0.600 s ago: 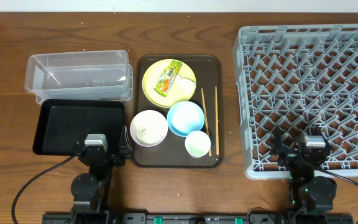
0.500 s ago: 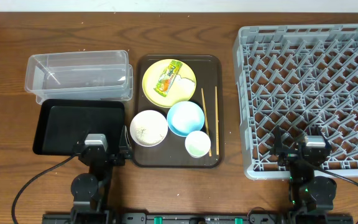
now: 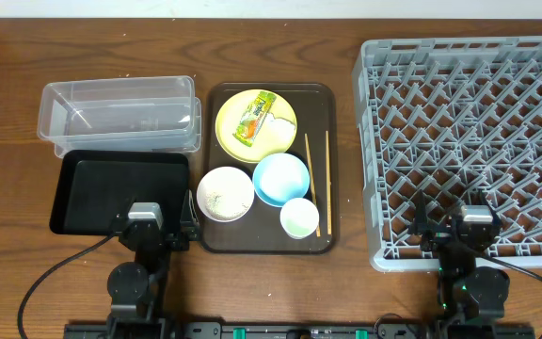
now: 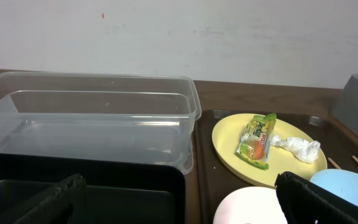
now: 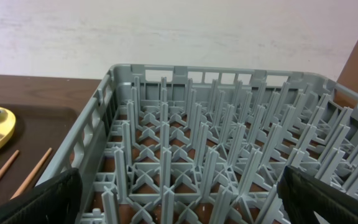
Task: Sort waste into correct bins and load items into the dishwasher rack
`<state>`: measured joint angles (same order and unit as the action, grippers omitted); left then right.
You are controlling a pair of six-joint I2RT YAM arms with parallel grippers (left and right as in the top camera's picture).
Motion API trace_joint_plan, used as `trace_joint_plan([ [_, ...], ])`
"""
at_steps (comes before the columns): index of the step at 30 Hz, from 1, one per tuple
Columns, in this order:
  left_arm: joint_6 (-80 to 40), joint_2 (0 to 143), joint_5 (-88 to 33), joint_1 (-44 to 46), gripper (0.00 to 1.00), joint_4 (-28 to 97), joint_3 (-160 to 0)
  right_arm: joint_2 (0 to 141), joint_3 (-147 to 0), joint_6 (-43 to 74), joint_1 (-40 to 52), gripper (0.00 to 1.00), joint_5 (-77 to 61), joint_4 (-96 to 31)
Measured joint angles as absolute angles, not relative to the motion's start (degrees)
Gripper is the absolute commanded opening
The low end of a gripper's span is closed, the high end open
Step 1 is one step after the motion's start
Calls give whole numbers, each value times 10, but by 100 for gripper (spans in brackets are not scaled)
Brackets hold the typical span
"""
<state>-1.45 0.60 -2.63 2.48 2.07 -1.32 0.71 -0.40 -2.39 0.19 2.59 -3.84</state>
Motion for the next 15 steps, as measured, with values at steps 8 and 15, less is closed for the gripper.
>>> trace_joint_plan([
  [8, -15, 6, -27, 25, 99, 21, -13, 7, -4, -24, 2, 99, 26, -38],
  [15, -15, 6, -27, 25, 99, 21, -13, 7, -4, -24, 2, 99, 26, -38],
])
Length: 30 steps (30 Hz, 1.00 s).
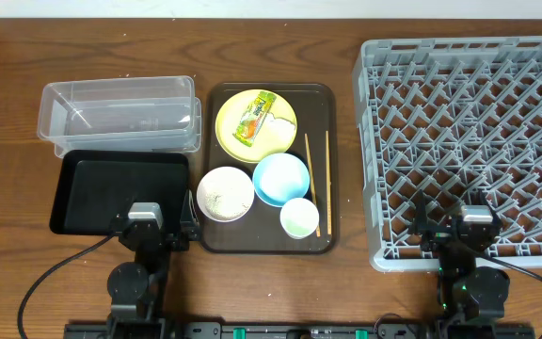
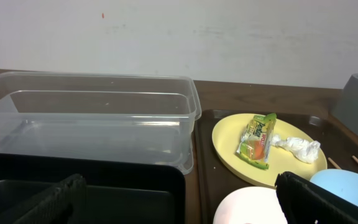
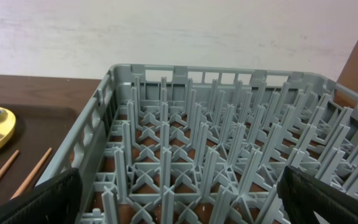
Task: Sort waste into correct bins and load items into the dishwasher rack
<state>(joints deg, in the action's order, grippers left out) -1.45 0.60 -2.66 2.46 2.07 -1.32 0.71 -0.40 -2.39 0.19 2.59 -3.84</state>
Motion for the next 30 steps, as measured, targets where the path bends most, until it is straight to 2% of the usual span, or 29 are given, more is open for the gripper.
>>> trace_joint_plan([
  [30, -28, 6, -27, 25, 99, 21, -13, 7, -4, -2, 2, 99, 22, -39],
])
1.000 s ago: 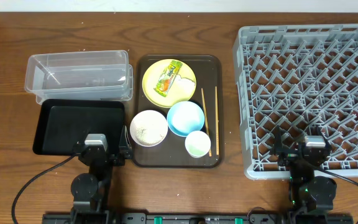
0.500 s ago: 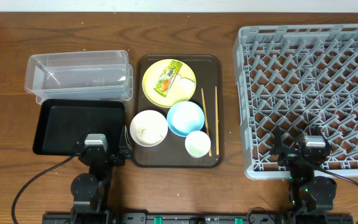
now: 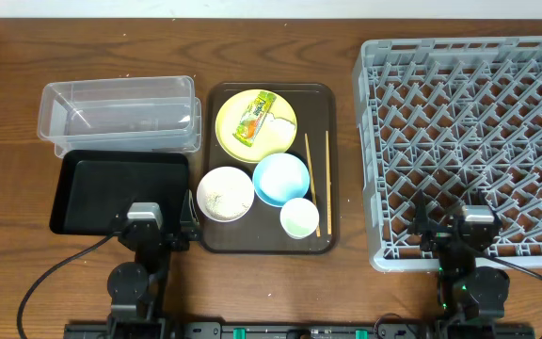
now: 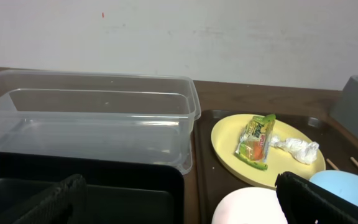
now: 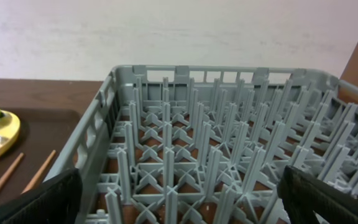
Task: Sort waste into correct bins and load items into the dishwasher rack
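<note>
On the brown tray [image 3: 267, 247] a yellow plate [image 3: 271, 141] carries a green wrapper [image 4: 257, 140] and a crumpled white tissue [image 4: 296, 148]. Below it on the tray are a white bowl [image 3: 224, 193], a blue bowl [image 3: 279, 178], a small pale cup [image 3: 299, 217] and a pair of chopsticks [image 3: 310, 179]. The grey dishwasher rack [image 3: 363, 151] stands on the right with nothing in it. My left gripper [image 4: 179, 208] is open at the near end of the black bin [image 3: 120, 188]. My right gripper [image 5: 179, 199] is open at the rack's near edge.
A clear plastic bin [image 3: 120, 113] sits behind the black bin, left of the tray. Both bins hold nothing. Bare wooden table lies between the tray and the rack and along the far edge.
The right wrist view has shifted slightly, showing a little more of the yellow plate at its left edge. Nothing on the table has moved, and both grippers stay open.
At both earlier moments the two grippers rested open at the table's front, left by the black bin and right by the rack. The tray's things, the bins and the rack stand the same now.
</note>
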`<state>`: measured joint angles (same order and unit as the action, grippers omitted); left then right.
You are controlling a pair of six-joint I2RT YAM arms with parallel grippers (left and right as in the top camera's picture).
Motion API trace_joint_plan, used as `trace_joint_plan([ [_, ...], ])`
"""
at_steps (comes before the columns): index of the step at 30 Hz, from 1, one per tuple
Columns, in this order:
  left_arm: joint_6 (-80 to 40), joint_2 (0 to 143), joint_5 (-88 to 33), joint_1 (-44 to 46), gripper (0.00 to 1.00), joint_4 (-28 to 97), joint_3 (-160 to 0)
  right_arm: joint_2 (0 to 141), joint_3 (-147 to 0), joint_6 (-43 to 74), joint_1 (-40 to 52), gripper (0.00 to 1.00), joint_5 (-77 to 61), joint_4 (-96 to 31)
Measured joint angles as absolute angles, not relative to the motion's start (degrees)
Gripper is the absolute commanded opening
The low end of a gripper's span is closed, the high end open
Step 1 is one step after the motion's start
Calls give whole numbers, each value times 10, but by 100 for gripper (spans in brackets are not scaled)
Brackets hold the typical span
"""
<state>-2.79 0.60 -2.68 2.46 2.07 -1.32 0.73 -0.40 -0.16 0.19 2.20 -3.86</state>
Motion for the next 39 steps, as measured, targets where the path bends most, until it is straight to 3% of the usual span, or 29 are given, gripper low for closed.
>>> trace_joint_plan([
  [7, -41, 30, -29, 25, 99, 47, -26, 7, -10, 14, 2, 99, 15, -58],
  [15, -45, 167, -31, 25, 99, 152, -117, 46, -76, 20, 2, 99, 15, -152],
  [28, -45, 439, -65, 25, 99, 380, -356, 308, -279, 23, 2, 99, 11, -291],
  [39, -45, 554, -105, 25, 99, 542, -502, 502, -439, 24, 2, 99, -28, -448],
])
